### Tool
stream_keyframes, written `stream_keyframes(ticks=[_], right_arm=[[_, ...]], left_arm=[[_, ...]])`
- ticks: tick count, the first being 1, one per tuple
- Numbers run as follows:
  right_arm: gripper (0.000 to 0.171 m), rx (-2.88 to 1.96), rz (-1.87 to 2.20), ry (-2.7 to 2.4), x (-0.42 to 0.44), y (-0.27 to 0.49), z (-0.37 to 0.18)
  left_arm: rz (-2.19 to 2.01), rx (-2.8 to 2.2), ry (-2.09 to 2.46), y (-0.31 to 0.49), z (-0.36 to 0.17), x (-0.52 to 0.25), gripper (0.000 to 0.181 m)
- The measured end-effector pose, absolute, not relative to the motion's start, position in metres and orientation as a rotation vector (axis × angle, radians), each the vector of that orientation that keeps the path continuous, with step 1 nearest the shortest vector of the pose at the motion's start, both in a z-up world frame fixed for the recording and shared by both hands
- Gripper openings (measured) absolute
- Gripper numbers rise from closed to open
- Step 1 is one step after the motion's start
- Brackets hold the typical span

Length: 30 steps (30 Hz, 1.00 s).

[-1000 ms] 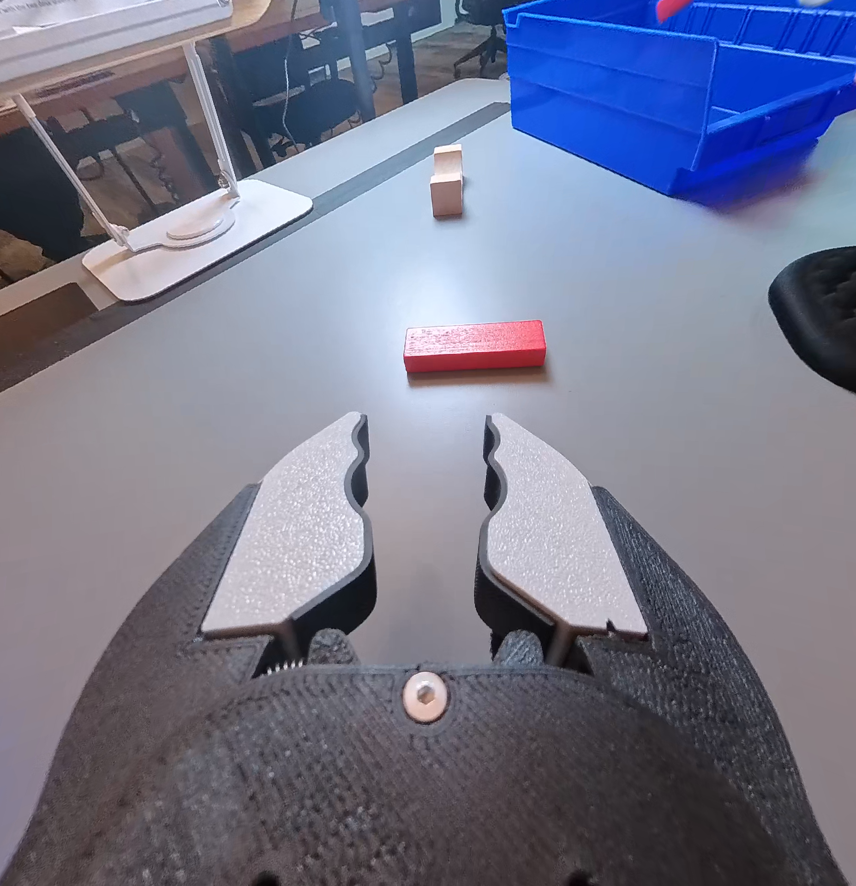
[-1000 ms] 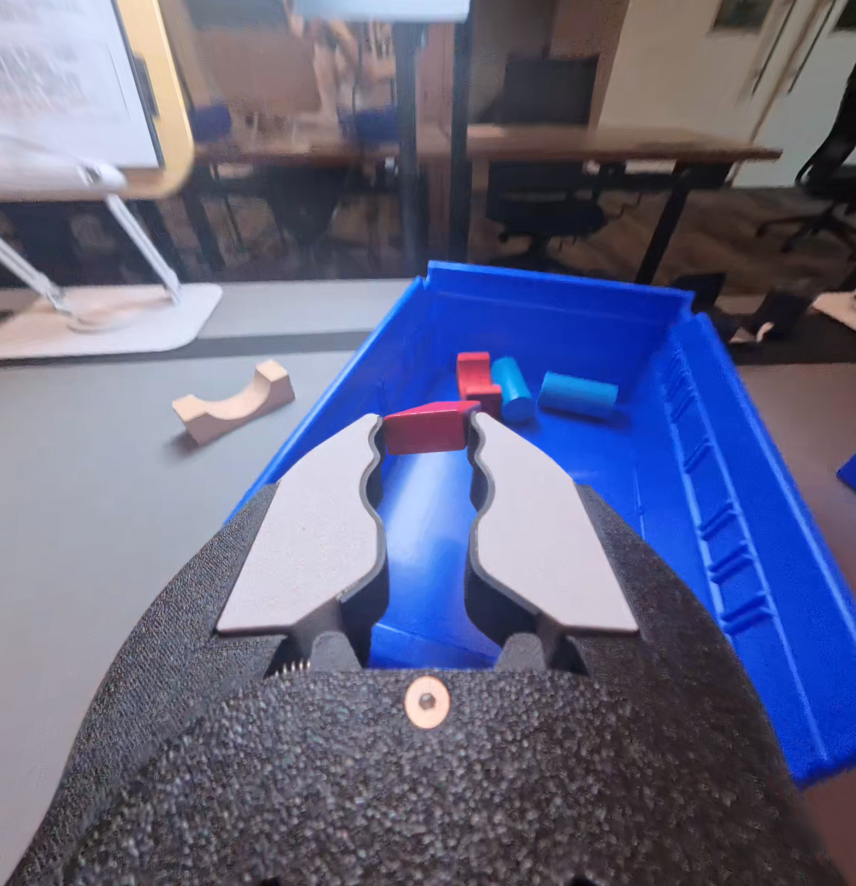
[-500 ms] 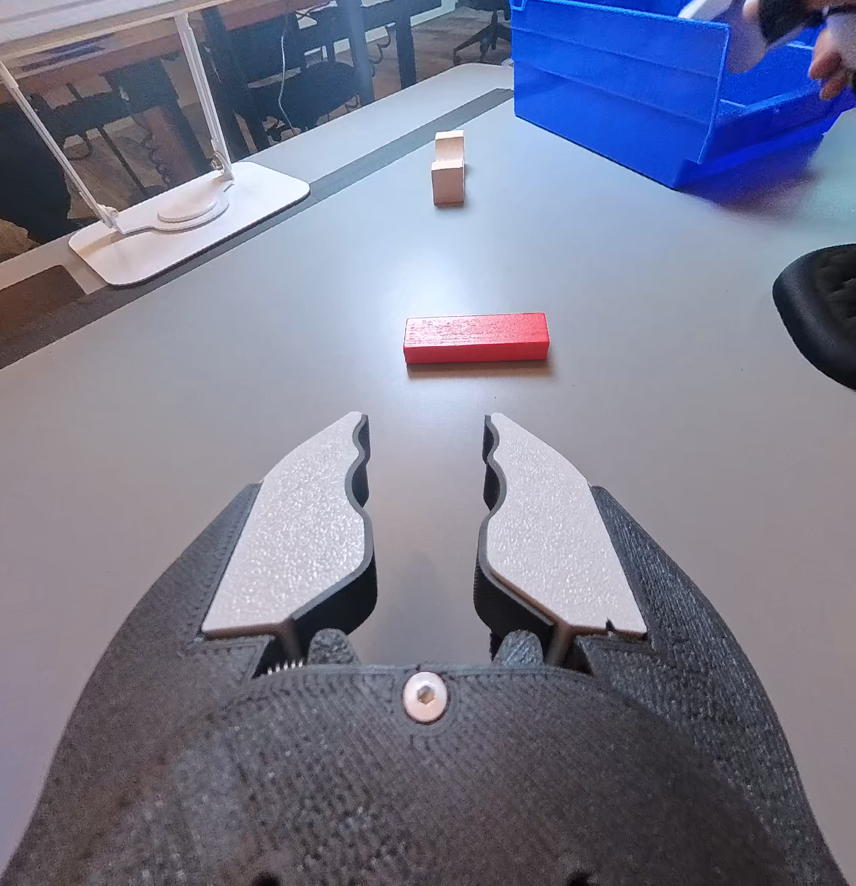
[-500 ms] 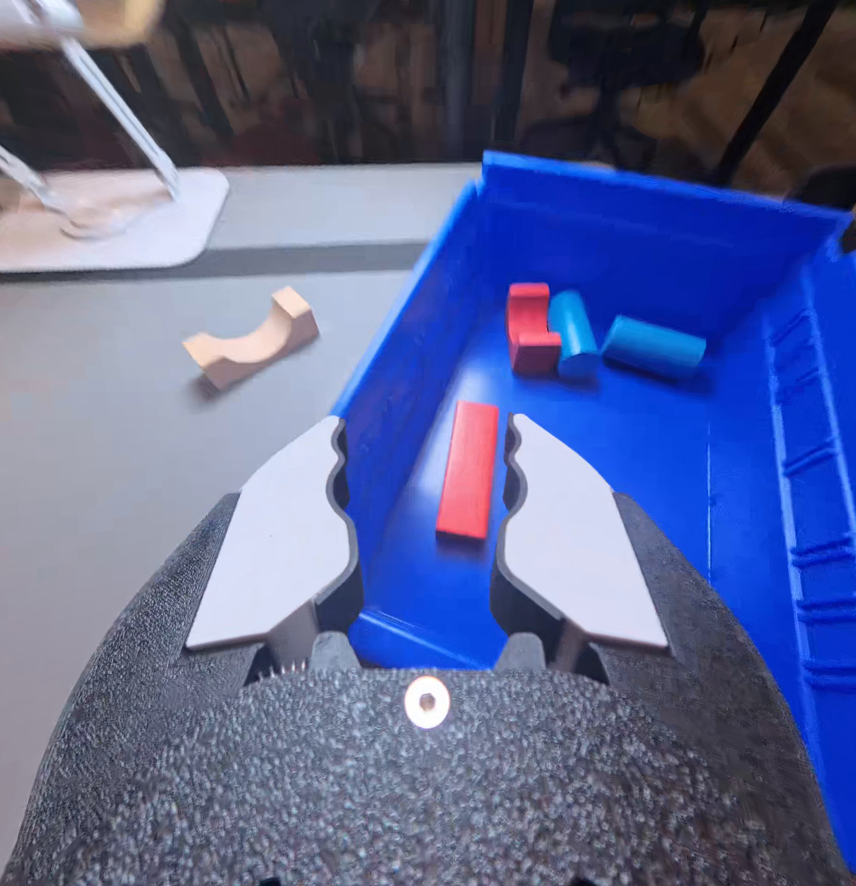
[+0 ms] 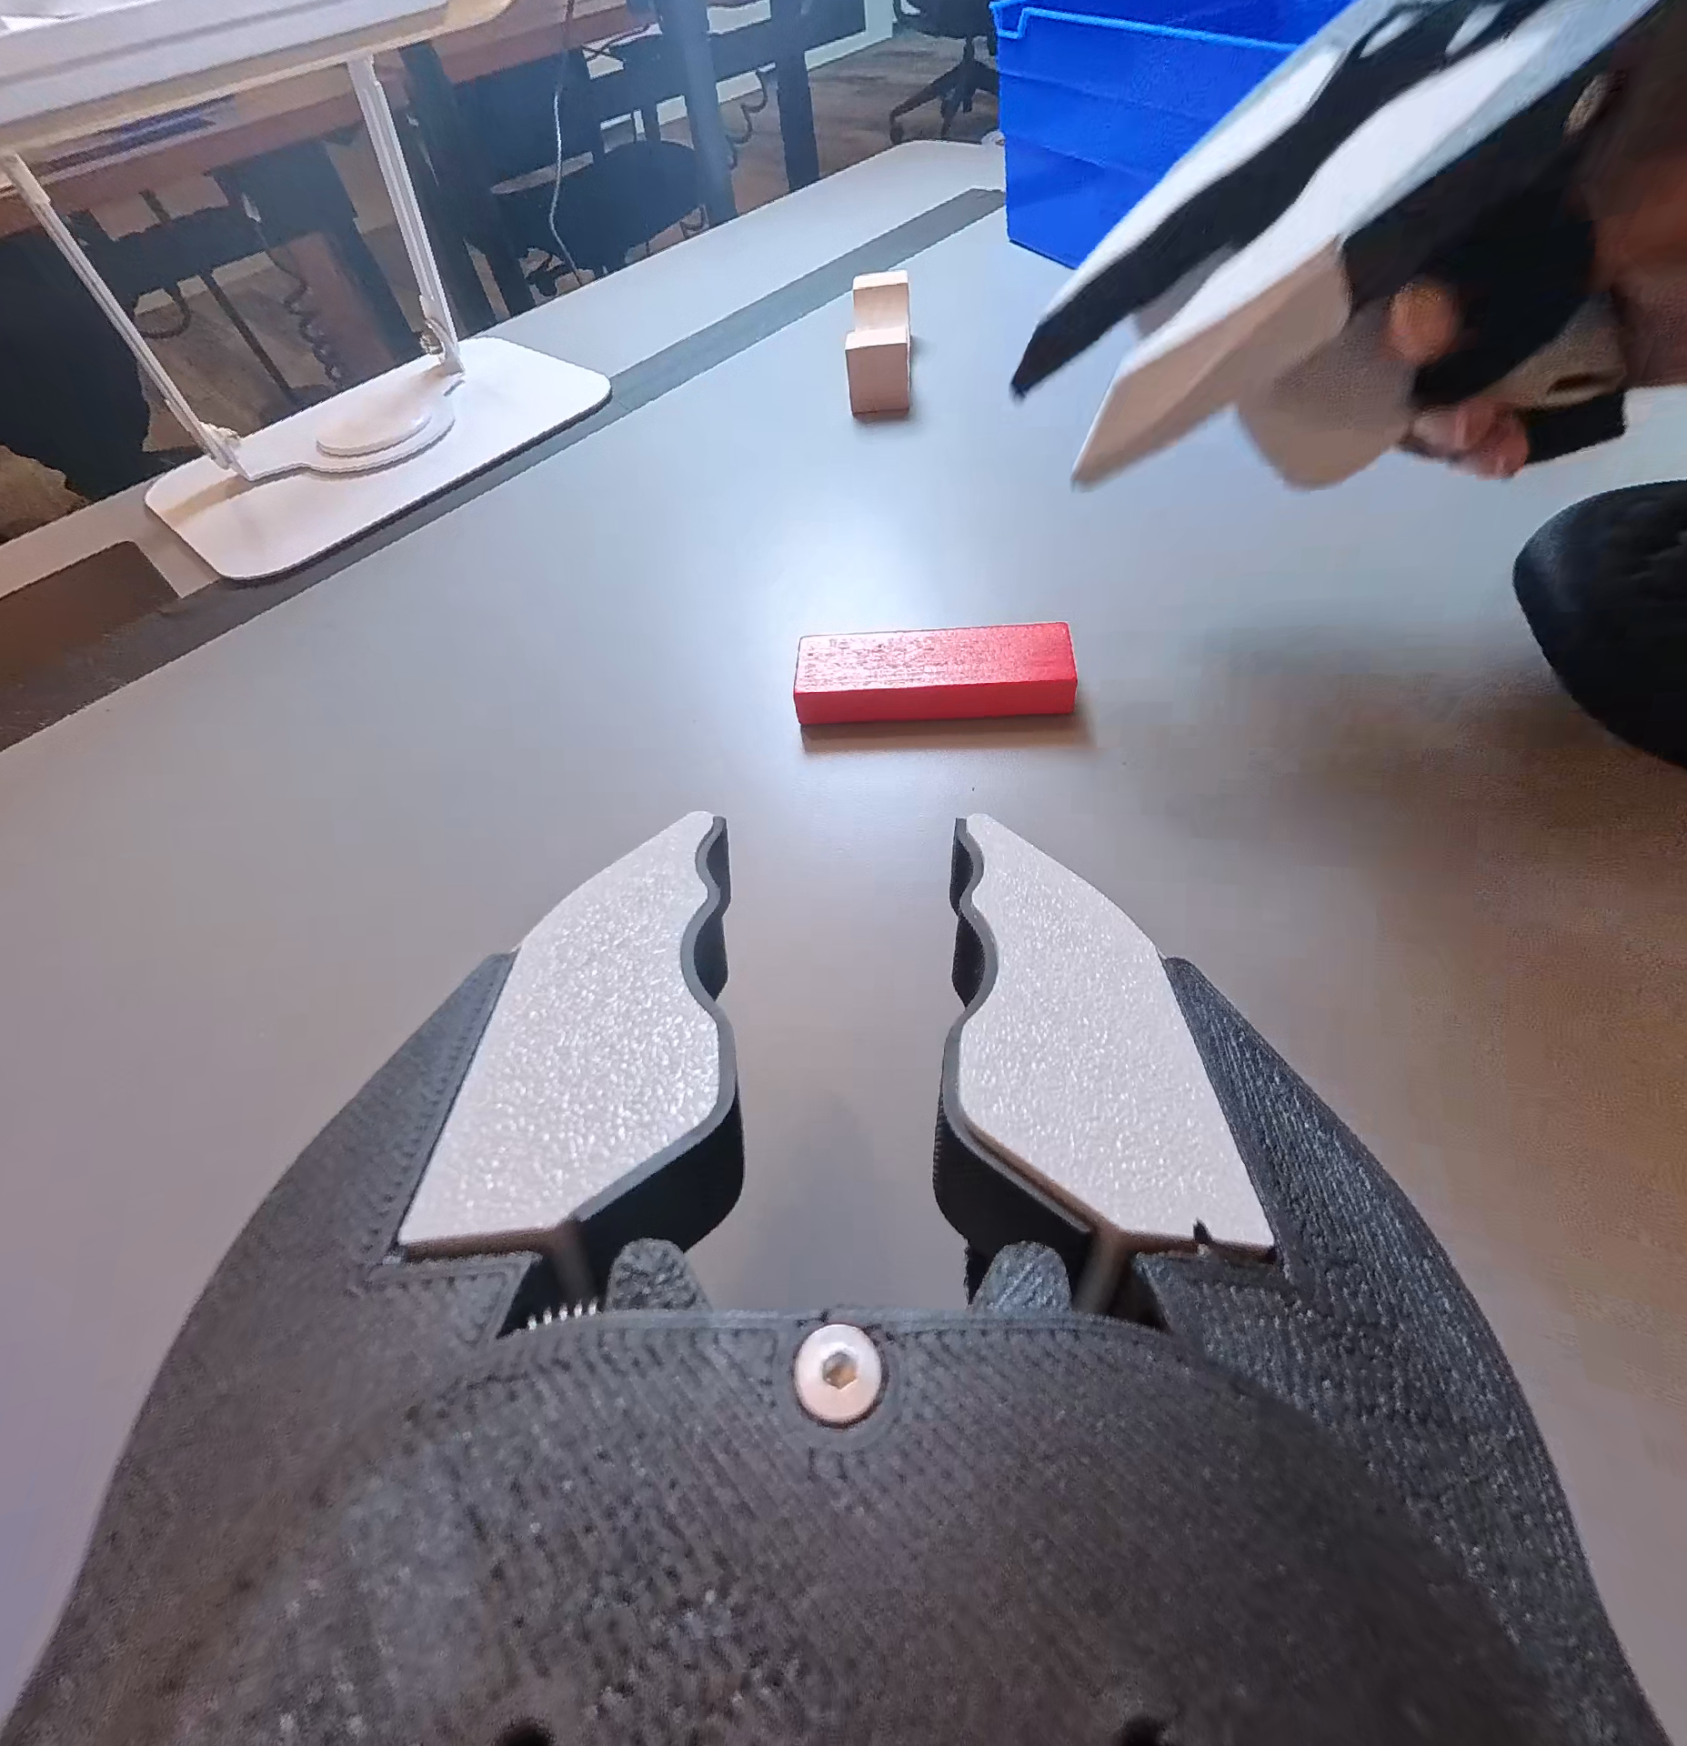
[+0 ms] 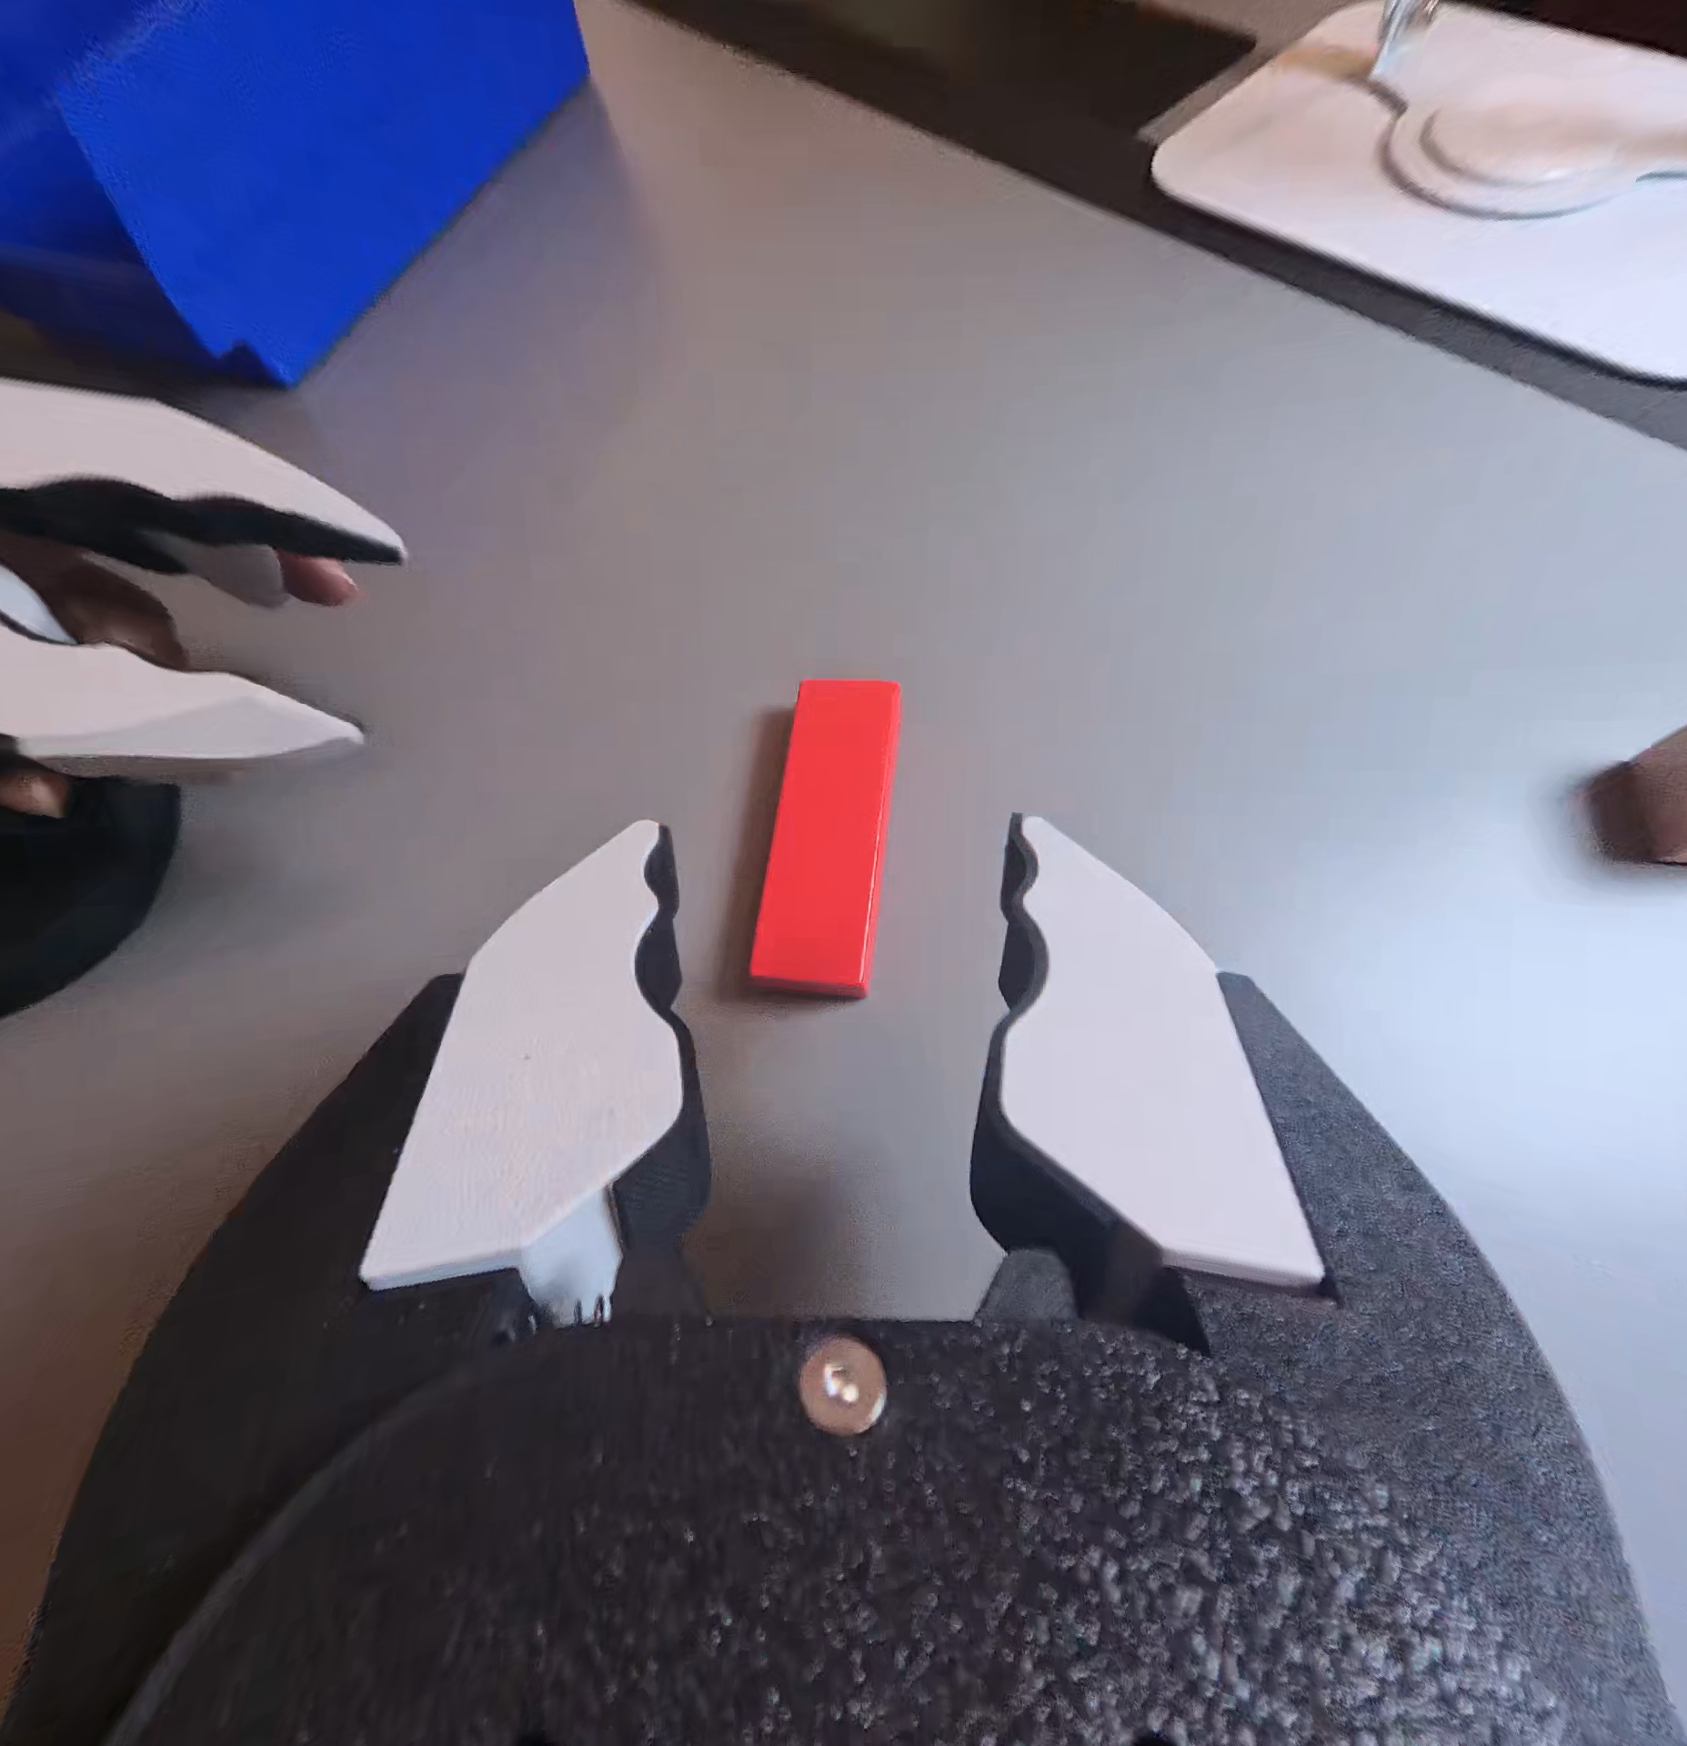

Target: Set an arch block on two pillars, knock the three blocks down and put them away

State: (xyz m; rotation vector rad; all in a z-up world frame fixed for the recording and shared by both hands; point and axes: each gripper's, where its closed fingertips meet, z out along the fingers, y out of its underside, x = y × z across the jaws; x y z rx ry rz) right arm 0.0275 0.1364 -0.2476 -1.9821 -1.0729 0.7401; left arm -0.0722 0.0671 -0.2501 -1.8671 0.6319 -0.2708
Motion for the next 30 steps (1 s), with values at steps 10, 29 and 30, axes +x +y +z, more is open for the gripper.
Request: stream_keyframes(ticks=[10,29,30], right_arm=[[0.032,-2.015,0.546,-1.189,0.01,0.145,-0.278],[0.033,-2.168,-0.093,-0.186,0.346,0.287,-0.218],[0.024,-2.213,-0.134,-0.182,0.353,0.29,-0.23]], left_arm=[[-0.269,-1.867,0.566,0.069,-0.244,-0.083,0.051],[-0.289,-1.886,0.541,0.056,-0.245,-0.098,0.067],[-0.286,-1.892,0.544,0.056,-0.246,-0.098,0.066]])
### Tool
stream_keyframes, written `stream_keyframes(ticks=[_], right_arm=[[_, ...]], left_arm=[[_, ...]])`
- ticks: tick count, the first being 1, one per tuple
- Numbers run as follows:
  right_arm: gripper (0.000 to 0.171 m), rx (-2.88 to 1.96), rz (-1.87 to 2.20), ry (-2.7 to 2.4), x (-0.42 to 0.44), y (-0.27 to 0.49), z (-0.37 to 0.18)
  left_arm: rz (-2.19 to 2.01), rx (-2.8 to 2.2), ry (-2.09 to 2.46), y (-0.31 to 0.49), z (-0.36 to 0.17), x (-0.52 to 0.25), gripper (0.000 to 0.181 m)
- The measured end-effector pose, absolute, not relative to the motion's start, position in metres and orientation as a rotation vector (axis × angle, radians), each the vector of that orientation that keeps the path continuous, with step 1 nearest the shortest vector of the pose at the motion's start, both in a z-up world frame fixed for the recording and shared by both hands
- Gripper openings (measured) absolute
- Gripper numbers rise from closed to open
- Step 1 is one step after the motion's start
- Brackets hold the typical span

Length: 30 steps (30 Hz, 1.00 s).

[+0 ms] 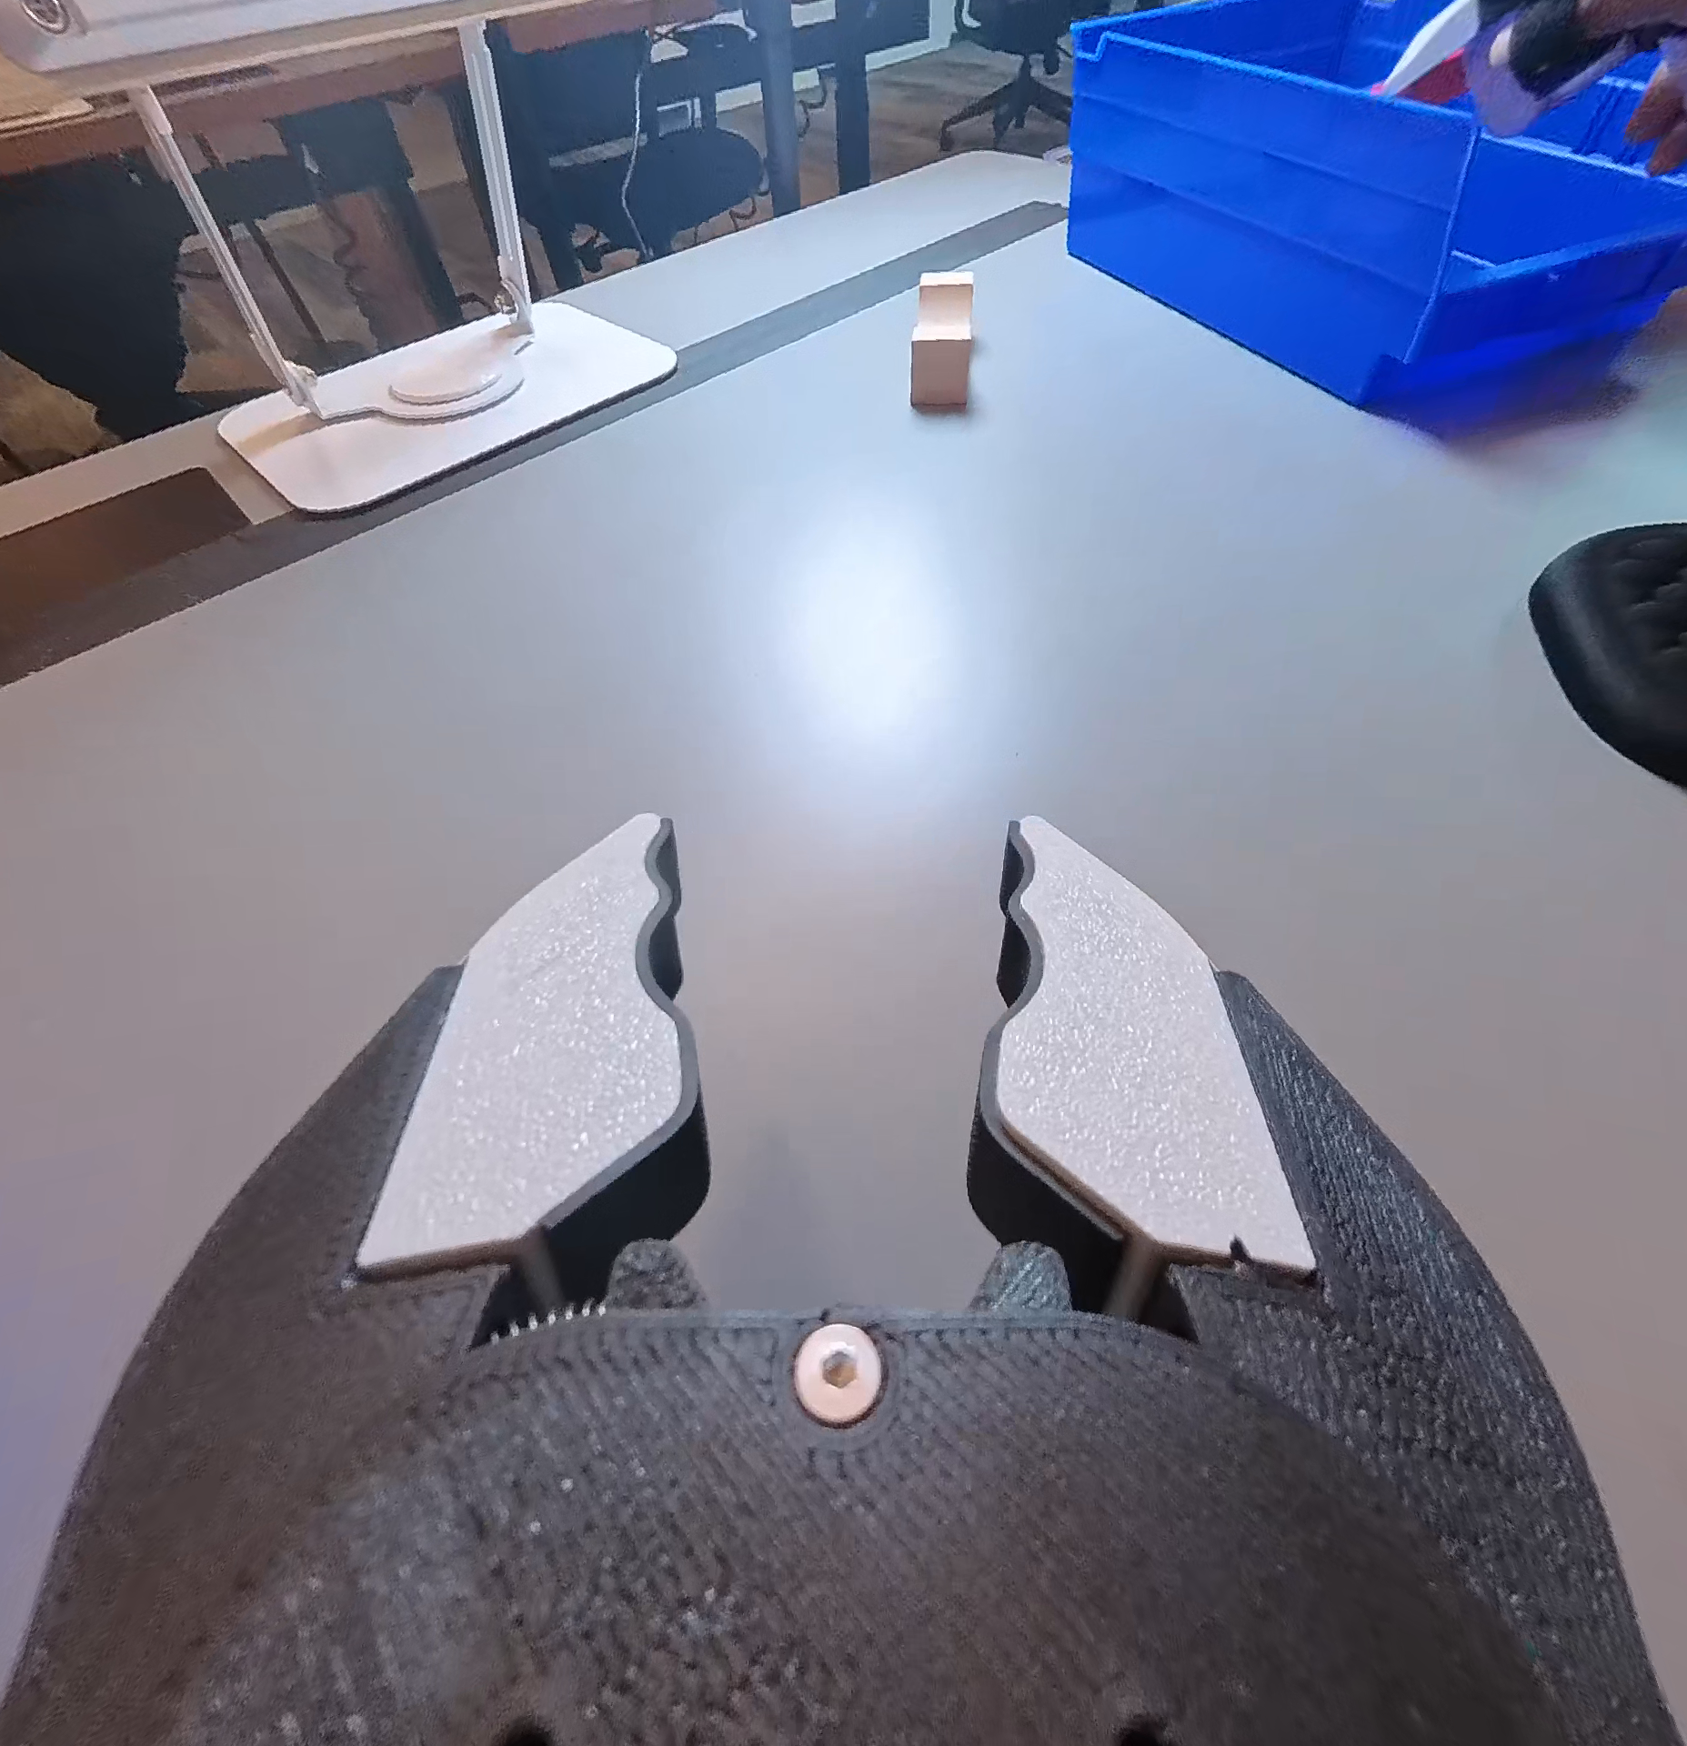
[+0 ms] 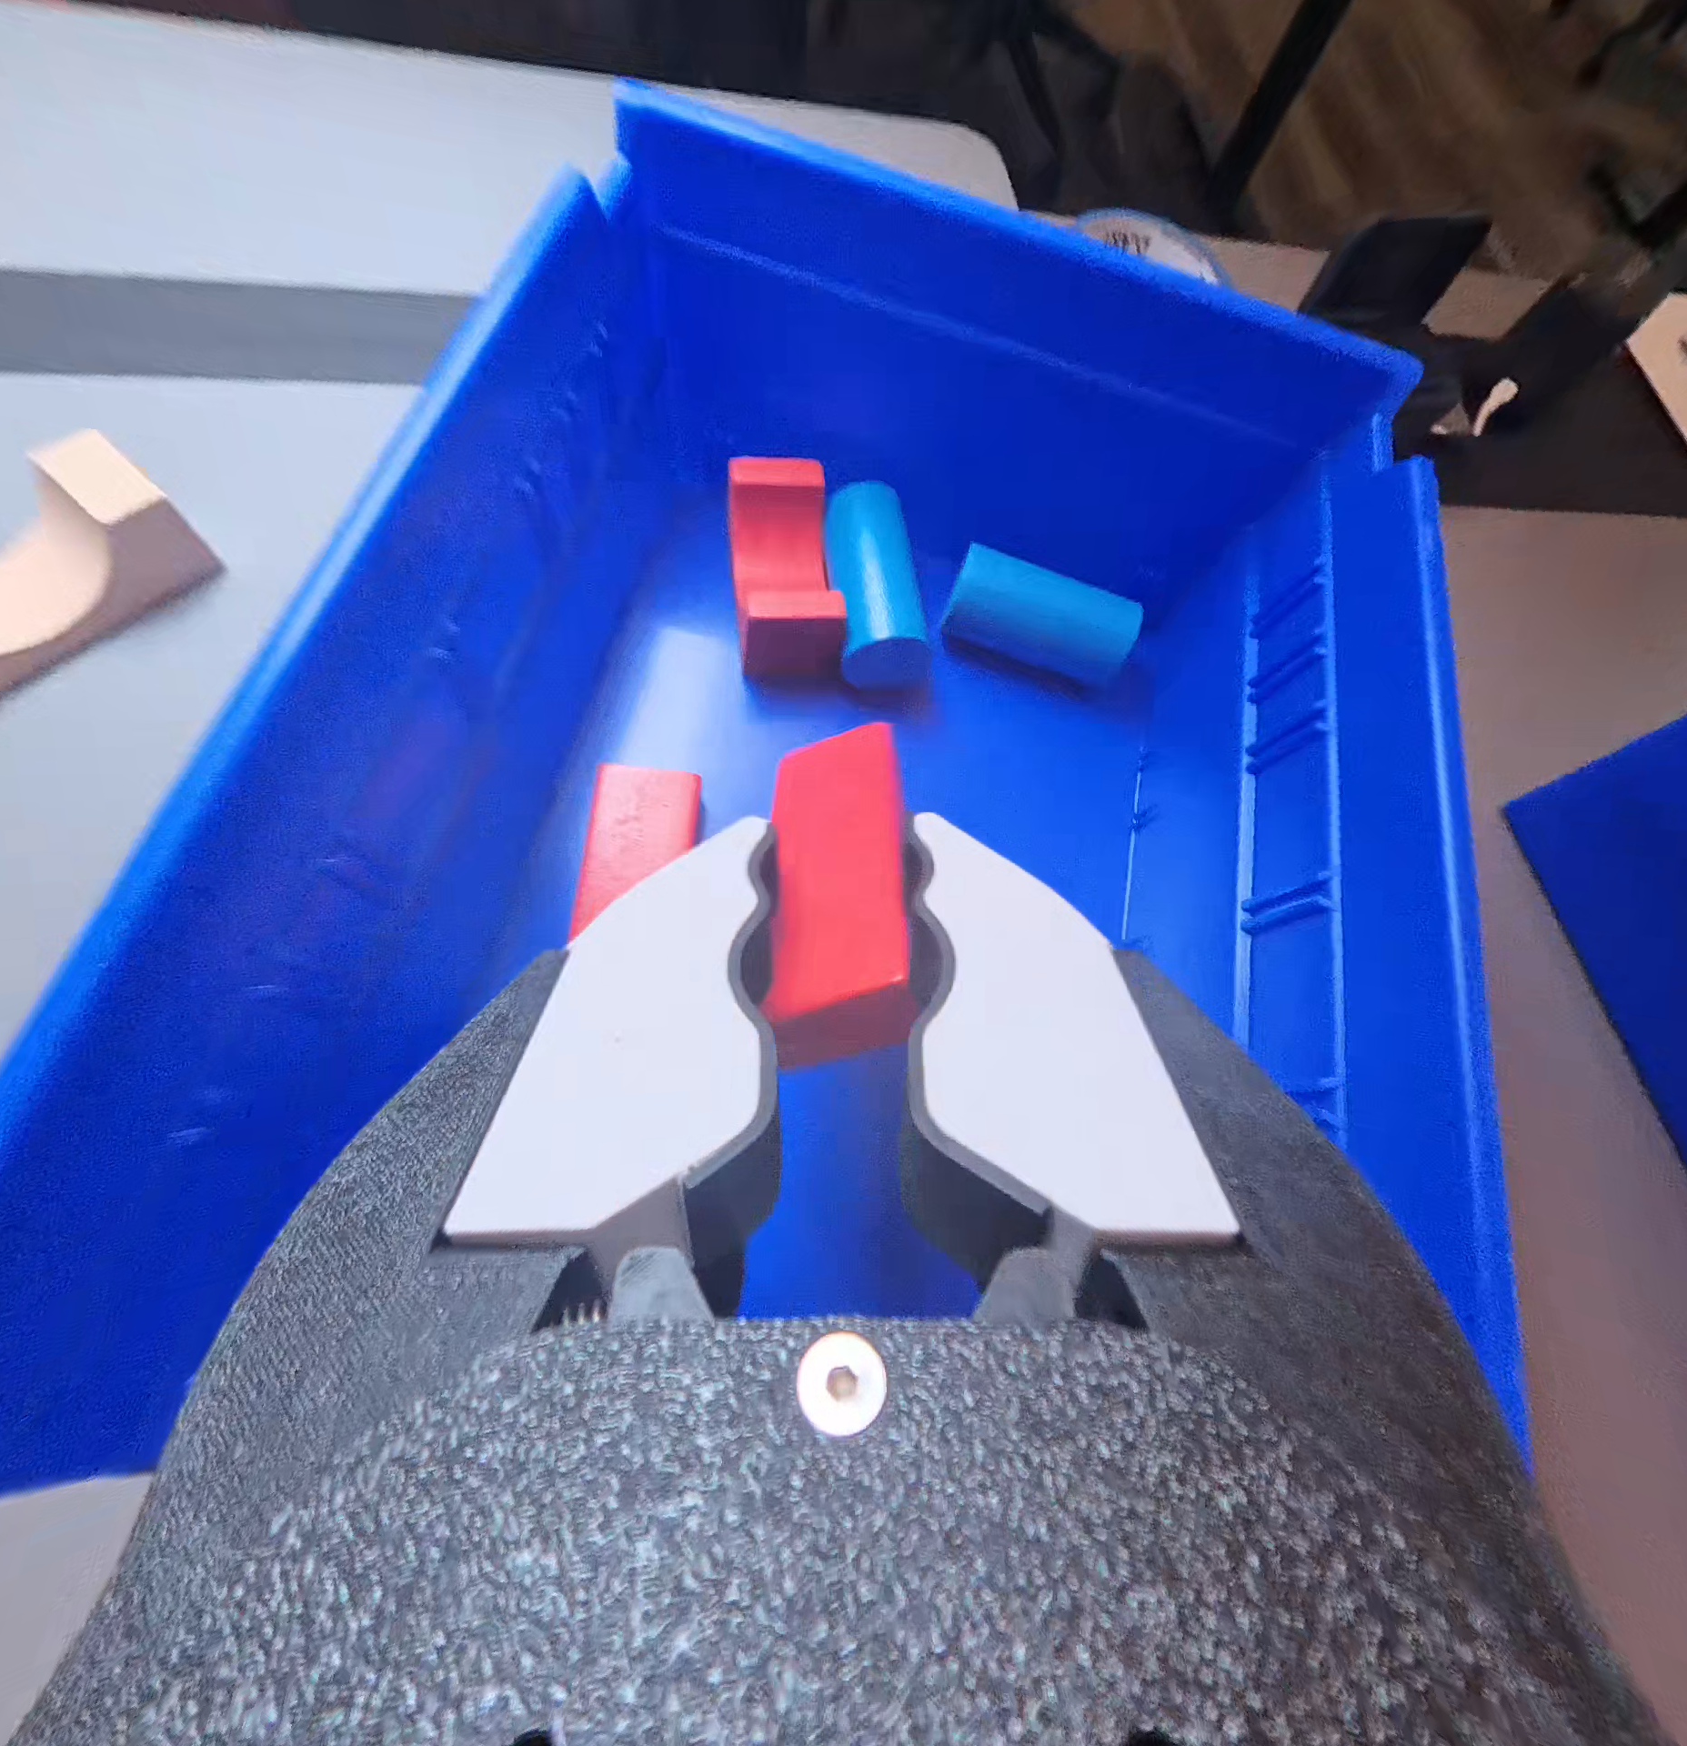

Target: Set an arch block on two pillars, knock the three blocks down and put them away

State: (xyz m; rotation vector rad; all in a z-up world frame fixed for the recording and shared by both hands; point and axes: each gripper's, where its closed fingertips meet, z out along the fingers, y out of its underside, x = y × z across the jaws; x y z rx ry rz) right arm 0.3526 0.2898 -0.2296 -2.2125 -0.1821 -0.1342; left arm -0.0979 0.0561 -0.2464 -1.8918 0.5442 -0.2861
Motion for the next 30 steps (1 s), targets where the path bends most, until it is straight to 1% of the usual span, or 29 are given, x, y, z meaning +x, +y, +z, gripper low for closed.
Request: stream_keyframes(ticks=[1,2,4,5,8,11,14,16,18,20,24,29,30], right_arm=[[0.005,-2.249,-0.166,-0.179,0.358,0.293,-0.239],[0.006,-2.288,-0.191,-0.184,0.362,0.295,-0.247],[0.038,-2.366,-0.261,-0.187,0.37,0.297,-0.262],[0.044,-2.367,-0.268,-0.196,0.369,0.298,-0.264],[0.043,-2.205,-0.109,-0.191,0.345,0.302,-0.239],[0.044,-1.979,0.078,-0.186,0.311,0.294,-0.189],[0.045,-1.827,0.137,-0.262,0.271,0.276,-0.139],[0.047,-1.806,0.16,-0.355,0.238,0.267,-0.122],[0.047,-1.813,0.192,-0.467,0.199,0.262,-0.119],[0.047,-1.85,0.212,-0.584,0.162,0.26,-0.131],[0.05,-1.978,0.217,-0.738,0.109,0.277,-0.186],[0.05,-2.13,0.034,-0.796,0.104,0.327,-0.265],[0.047,-2.162,0.018,-0.803,0.105,0.333,-0.279]], left_arm=[[-0.278,-1.896,0.545,0.057,-0.248,-0.098,0.065],[-0.273,-1.898,0.547,0.057,-0.248,-0.098,0.064],[-0.268,-1.9,0.547,0.057,-0.249,-0.098,0.063],[-0.266,-1.9,0.545,0.057,-0.249,-0.098,0.063],[-0.267,-1.898,0.542,0.057,-0.248,-0.098,0.062],[-0.264,-1.906,0.549,0.058,-0.25,-0.098,0.061],[-0.251,-1.91,0.561,0.058,-0.252,-0.097,0.06],[-0.244,-1.911,0.566,0.058,-0.252,-0.096,0.06],[-0.242,-1.909,0.569,0.058,-0.252,-0.096,0.059],[-0.242,-1.904,0.569,0.057,-0.251,-0.096,0.058],[-0.243,-1.903,0.575,0.057,-0.251,-0.096,0.057],[-0.241,-1.901,0.583,0.056,-0.251,-0.095,0.055],[-0.244,-1.901,0.582,0.056,-0.251,-0.095,0.055]])
